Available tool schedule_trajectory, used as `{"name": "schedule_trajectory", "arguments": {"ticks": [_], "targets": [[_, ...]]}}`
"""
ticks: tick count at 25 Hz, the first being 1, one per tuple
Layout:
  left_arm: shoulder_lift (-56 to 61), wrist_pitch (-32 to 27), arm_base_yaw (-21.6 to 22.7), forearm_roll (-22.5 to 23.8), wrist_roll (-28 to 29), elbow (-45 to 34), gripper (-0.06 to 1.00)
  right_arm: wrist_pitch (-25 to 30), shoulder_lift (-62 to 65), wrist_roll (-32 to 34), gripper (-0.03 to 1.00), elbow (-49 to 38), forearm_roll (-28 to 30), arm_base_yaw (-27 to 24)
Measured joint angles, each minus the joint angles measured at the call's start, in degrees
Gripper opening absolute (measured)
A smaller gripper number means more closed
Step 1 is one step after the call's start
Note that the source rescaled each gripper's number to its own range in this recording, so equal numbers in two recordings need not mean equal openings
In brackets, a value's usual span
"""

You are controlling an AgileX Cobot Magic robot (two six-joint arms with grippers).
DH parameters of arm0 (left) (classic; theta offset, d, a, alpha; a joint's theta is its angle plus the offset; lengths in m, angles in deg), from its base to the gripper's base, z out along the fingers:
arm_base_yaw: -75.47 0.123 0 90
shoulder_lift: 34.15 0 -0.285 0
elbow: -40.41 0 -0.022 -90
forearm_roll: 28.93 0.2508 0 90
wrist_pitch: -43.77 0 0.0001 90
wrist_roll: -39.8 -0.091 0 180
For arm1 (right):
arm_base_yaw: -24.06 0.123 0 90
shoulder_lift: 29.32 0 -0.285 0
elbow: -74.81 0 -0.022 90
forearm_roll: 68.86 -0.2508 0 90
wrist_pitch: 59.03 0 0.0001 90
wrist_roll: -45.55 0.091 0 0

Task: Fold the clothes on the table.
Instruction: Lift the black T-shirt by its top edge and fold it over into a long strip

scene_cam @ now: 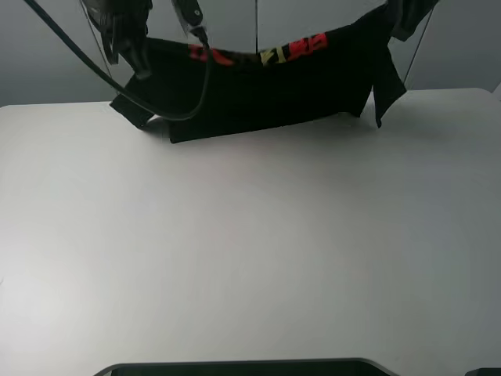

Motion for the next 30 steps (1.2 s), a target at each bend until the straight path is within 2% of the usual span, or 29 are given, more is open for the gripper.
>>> {"name": "schedule_trajectory", "arguments": {"ticks": [3, 5, 7, 11, 17, 23, 30], "targets": [[0.0, -8.71, -0.42, -14.65, -8.12, 0.0, 0.01, 10.83, 0.0, 0.0, 0.02, 0.07, -6.08, 0.0], [-0.12, -14.75, -0.55, -20.98, -11.04, 0.0, 0.01, 17.76, 0.0, 0.0, 0.02, -0.48, -9.89, 0.0], [-0.12, -17.47, -0.55, -24.64, -12.77, 0.0, 0.01, 20.23, 0.0, 0.0, 0.02, -2.03, -12.59, 0.0], [0.13, -18.47, -0.55, -29.29, -13.56, -0.95, 0.01, 21.07, 0.0, 0.0, 0.02, -6.79, -15.53, 0.0], [0.53, -18.47, -0.55, -30.78, -15.09, -5.41, 0.01, 21.51, 0.0, -0.22, 0.02, -15.29, -16.1, 0.0], [0.53, -18.56, -0.55, -26.59, -16.6, -14.03, 0.01, 21.54, -0.22, -0.22, 0.02, -16.47, -15.94, 0.0], [0.66, -18.46, -0.55, -24.67, -16.37, -16.05, 0.01, 21.45, -0.32, 1.69, 0.02, -18.87, -16.61, 0.0]]}}
